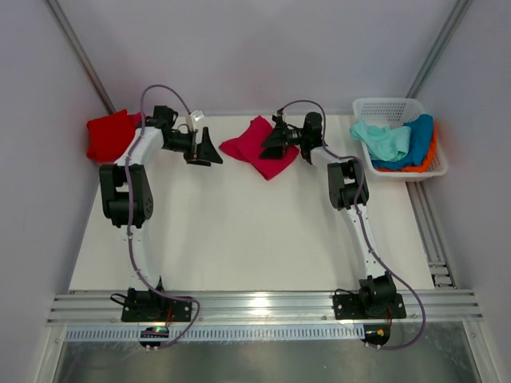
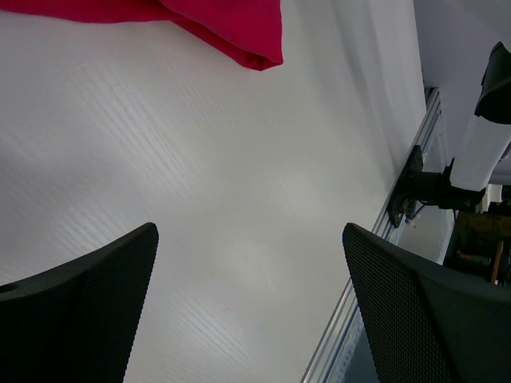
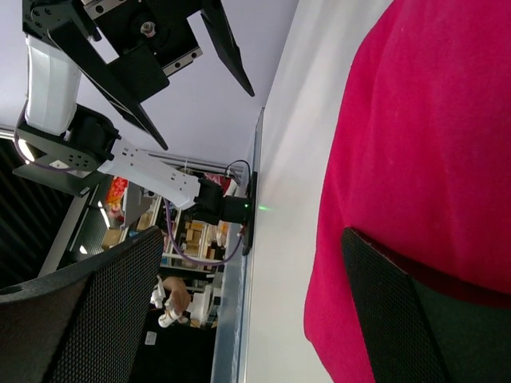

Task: Fold and stack the t-shirts
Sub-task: Fold the tshirt

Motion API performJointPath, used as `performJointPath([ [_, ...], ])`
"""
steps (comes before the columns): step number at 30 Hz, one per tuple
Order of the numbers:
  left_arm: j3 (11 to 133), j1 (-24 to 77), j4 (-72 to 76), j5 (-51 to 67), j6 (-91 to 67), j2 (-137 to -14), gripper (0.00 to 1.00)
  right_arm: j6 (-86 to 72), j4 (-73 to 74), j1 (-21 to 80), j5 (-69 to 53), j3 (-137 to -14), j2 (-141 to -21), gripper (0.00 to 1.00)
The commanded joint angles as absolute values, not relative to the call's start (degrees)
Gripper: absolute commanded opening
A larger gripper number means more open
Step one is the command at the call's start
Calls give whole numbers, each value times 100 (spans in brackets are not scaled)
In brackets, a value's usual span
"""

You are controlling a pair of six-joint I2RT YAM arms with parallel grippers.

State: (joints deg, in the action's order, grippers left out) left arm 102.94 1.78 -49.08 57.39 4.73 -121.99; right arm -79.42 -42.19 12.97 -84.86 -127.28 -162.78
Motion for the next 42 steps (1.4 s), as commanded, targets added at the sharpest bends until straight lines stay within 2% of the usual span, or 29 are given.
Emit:
performJointPath([
  [1, 10266, 272, -4650, 5748, 396, -12226, 99, -7937, -4157, 1248, -9017, -12726, -16304, 96],
  [7, 10248, 308, -4632, 5704, 404, -12129, 99, -8236, -4658, 1160, -9333, -12893, -15866, 96],
  [12, 10099, 316, -4570, 5695, 387, -12067, 99, -7524, -3895, 1160, -9317, -13104, -15732, 96],
  [15, 10002, 334, -4527, 5687, 395, -12067, 99, -7681, -3937, 1160, -9264, -13070, -15978, 96],
  [23, 9888, 360, -4456, 5704, 334, -12129, 99, -8744, -5219, 1160, -9334, -12867, -16251, 96],
  [29, 9712, 395, -4141, 5880, 141, -12278, 99, -9396, -5968, 1178, -9413, -12604, -15233, 96],
  [35, 9747, 510, -3894, 4897, 53, -12209, 99, -9588, -6310, 1152, -9422, -12927, -14441, 96],
  [37, 9782, 580, -3710, 4057, -140, -11990, 99, -9615, -6293, 1151, -9422, -13147, -14335, 96],
  [42, 10203, 694, -3647, 3156, -325, -11690, 99, -8632, -5907, 1143, -9370, -13429, -13852, 99],
])
